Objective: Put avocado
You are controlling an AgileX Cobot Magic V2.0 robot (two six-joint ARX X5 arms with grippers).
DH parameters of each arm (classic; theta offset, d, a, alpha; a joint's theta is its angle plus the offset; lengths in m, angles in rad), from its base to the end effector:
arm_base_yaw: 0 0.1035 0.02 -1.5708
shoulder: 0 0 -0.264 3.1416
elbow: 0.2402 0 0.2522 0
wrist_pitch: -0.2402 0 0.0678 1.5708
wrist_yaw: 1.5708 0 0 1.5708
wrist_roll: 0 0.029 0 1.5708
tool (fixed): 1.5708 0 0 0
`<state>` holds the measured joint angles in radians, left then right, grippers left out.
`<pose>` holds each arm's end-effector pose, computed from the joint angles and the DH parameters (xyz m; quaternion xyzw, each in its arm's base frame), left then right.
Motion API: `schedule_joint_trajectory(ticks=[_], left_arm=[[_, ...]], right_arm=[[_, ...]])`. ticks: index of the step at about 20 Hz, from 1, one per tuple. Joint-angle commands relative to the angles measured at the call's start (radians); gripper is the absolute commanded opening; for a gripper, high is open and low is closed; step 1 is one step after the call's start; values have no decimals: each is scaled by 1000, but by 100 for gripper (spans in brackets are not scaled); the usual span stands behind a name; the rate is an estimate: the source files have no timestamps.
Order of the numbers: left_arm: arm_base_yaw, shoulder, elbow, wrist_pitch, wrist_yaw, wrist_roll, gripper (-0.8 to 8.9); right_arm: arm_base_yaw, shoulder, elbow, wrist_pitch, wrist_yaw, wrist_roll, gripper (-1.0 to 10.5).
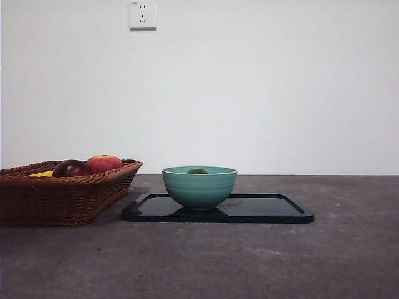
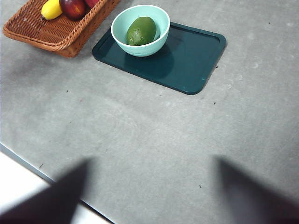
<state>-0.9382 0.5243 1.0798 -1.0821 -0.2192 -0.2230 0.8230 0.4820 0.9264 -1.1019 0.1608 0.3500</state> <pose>0.0353 -0.0374 0.3675 0.0409 0.2543 -0.3133 0.9140 0.0427 0.0392 0.3264 0.0057 0.3338 0.2534 0.9079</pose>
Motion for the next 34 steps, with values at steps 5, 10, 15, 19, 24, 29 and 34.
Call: schedule_joint_trajectory(ticks=[5, 10, 15, 19, 24, 29, 34], left_arm=[[-10, 3, 11, 5, -6, 1, 23], [-10, 3, 11, 5, -6, 1, 23], [46, 4, 11, 5, -5, 1, 23], [301, 14, 11, 5, -5, 1, 23], [669, -3, -6, 42, -5, 134, 23], [826, -72, -292, 441, -4, 286, 23], [892, -240, -728, 841, 45, 224, 23]], right_arm=[[9, 4, 6, 22, 4, 10, 12], [9, 4, 6, 22, 5, 10, 13], [9, 4, 6, 22, 5, 9, 12], [9, 4, 6, 22, 5, 10, 13], [9, 4, 6, 22, 5, 9, 12], [9, 4, 6, 22, 5, 10, 12], [9, 4, 6, 23, 5, 10, 12]])
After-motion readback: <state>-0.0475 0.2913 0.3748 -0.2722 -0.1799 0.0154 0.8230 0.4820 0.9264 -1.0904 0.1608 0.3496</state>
